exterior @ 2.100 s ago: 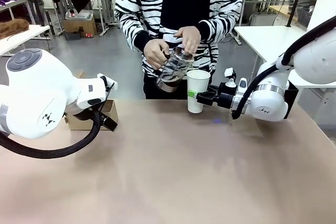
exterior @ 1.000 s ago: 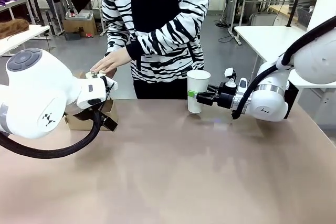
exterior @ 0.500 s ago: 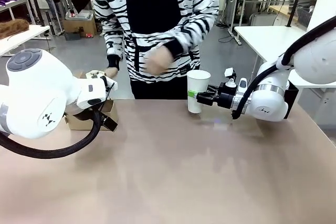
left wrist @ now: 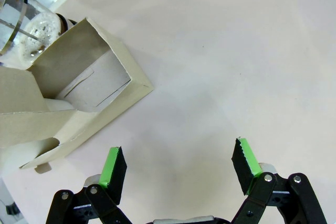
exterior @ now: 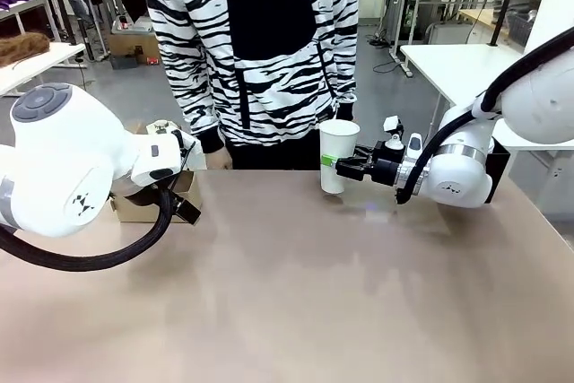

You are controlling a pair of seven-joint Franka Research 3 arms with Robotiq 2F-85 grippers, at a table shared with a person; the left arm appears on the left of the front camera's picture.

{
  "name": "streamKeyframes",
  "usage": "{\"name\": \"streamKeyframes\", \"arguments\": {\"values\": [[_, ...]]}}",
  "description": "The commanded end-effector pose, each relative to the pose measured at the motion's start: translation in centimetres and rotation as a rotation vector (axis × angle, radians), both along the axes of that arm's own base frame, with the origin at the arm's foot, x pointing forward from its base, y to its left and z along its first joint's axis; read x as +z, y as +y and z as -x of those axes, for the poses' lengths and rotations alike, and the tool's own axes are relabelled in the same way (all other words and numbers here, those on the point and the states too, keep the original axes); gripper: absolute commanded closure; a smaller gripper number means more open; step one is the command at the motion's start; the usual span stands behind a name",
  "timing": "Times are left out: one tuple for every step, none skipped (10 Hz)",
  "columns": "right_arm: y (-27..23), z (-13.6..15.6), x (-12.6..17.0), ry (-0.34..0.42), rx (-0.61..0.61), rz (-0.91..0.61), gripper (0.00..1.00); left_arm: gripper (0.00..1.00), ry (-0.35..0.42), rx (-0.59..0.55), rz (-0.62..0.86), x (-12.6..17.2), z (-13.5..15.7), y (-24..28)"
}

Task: Pour a drink into a cup and package it in a carrier.
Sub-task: When a person places the Paper Cup Lid on the 600 ml Paper Cup , lift the 600 ml Paper Cup.

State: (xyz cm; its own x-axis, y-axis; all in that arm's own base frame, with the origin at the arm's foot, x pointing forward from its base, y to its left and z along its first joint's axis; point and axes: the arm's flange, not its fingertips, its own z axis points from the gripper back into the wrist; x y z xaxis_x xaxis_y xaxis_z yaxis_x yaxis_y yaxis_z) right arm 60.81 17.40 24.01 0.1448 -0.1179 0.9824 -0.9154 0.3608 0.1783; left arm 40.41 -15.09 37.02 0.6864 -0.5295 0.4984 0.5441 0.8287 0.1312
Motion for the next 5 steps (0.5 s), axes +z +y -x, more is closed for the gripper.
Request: {"name": "streamKeyframes", "arguments": {"values": [[0.15,0.07,0.53,-0.006,0.002,-0.006,0.2,0.0,0.0,-0.001,0.001,0.03,0.03,-0.02],[0.15,0.07,0.53,-0.006,0.002,-0.006,0.2,0.0,0.0,-0.001,0.001,0.03,0.03,-0.02],[0.15,0.07,0.53,-0.006,0.002,-0.006,0.2,0.0,0.0,-0.001,0.001,0.03,0.03,-0.02],[0.15,0.07,0.53,-0.006,0.002,-0.006,0.2,0.0,0.0,-0.001,0.001,0.03,0.03,-0.02],[0.15,0.07,0.53,-0.006,0.002,-0.006,0.2,0.0,0.0,-0.001,0.001,0.03,0.03,-0.02]]}}
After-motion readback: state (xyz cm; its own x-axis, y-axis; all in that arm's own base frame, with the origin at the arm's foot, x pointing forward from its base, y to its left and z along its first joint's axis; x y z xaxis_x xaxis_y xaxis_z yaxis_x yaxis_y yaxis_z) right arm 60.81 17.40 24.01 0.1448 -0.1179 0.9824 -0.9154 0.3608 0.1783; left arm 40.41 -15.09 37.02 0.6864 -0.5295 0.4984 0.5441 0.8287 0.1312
